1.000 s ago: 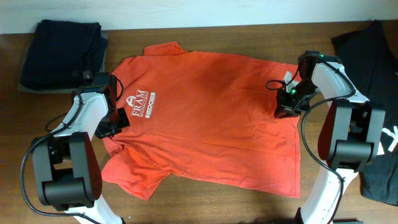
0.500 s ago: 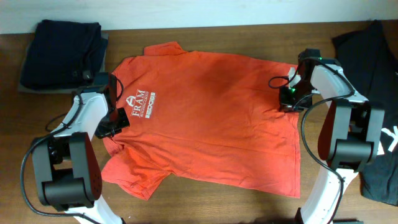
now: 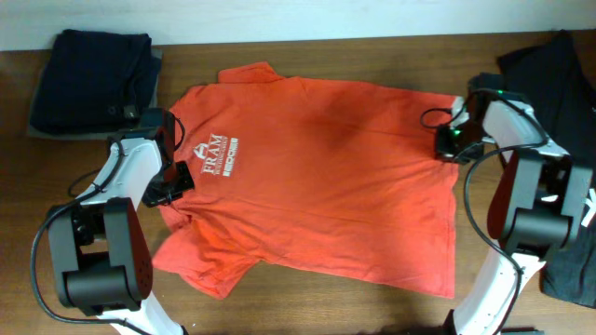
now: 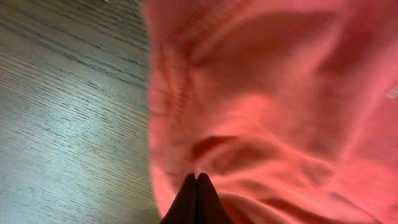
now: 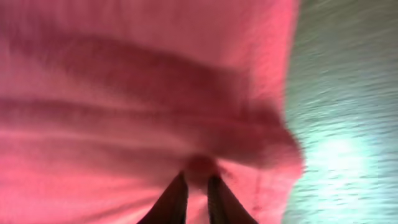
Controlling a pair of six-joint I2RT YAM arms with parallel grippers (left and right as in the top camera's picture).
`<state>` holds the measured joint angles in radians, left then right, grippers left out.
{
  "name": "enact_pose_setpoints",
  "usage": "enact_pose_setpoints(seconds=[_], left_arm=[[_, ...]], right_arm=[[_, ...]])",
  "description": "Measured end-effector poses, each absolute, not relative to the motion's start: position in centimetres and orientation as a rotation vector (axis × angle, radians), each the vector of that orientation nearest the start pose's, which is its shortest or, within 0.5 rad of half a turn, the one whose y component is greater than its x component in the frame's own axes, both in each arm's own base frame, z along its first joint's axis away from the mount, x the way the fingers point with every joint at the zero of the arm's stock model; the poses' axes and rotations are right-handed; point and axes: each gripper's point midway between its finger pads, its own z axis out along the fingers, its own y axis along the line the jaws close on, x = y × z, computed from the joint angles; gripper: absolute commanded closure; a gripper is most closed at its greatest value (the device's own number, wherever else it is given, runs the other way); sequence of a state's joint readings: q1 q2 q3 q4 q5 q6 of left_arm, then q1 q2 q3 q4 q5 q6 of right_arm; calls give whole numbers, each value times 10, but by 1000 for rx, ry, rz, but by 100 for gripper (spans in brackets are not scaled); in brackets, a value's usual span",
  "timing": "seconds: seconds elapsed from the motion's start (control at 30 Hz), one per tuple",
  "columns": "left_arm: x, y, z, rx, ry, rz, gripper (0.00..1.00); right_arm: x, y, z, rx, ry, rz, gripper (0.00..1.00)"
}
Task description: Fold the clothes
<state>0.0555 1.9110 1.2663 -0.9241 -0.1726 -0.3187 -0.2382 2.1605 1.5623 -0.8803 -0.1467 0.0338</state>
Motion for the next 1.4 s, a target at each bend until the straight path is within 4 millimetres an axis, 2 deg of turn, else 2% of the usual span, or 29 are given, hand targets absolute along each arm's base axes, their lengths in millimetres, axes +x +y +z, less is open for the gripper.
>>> enact_pose_setpoints(seconds=[0.03,0.13,0.17,0.2,0.33,0.4,0.47,0.6,0.67,0.73,0.8,0.83,0.87,0.9,1.03,1.17,1.27,1.4], left_arm=[[338,48,20,-578,3051,266,99],[338,48,20,-578,3051,265,99],[338,48,20,-578,3051,265,99],[338,48,20,-578,3051,266,99],[340,46,22,-563,3047,265,99],[343,41,28,-535,3032,258,94],[354,32,44,-483,2986,247,84],[388,7,91,-368,2832,187,42],[405,-9,113,-291,2756,140,28],[418,-26,125,-209,2700,82,20],[422,-42,129,-141,2687,28,13],[422,-48,128,-113,2692,6,13],[421,-53,128,-92,2696,-15,7],[420,-56,128,-78,2700,-31,6],[411,-59,124,-48,2740,-51,1],[405,-59,123,-37,2765,-54,1],[401,-57,135,-43,2746,-46,1],[382,-46,166,-102,2711,0,1]], right_arm=[[422,-80,2,407,2986,202,77],[430,-88,2,431,2944,184,50],[433,-88,3,433,2935,180,37],[434,-88,4,428,2931,180,32],[432,-87,10,428,2958,169,29],[431,-88,18,443,2975,169,25],[438,-90,37,456,2970,169,16],[459,-90,87,452,2902,199,2],[466,-88,110,447,2868,233,1],[470,-83,126,438,2849,277,1],[466,-76,132,436,2859,327,1],[462,-72,133,439,2871,356,1],[459,-69,133,442,2883,377,1],[456,-67,133,447,2895,391,1],[449,-62,133,456,2920,428,1],[441,-59,133,468,2948,450,1],[431,-56,137,479,2977,460,1],[413,-52,154,489,3000,467,1]])
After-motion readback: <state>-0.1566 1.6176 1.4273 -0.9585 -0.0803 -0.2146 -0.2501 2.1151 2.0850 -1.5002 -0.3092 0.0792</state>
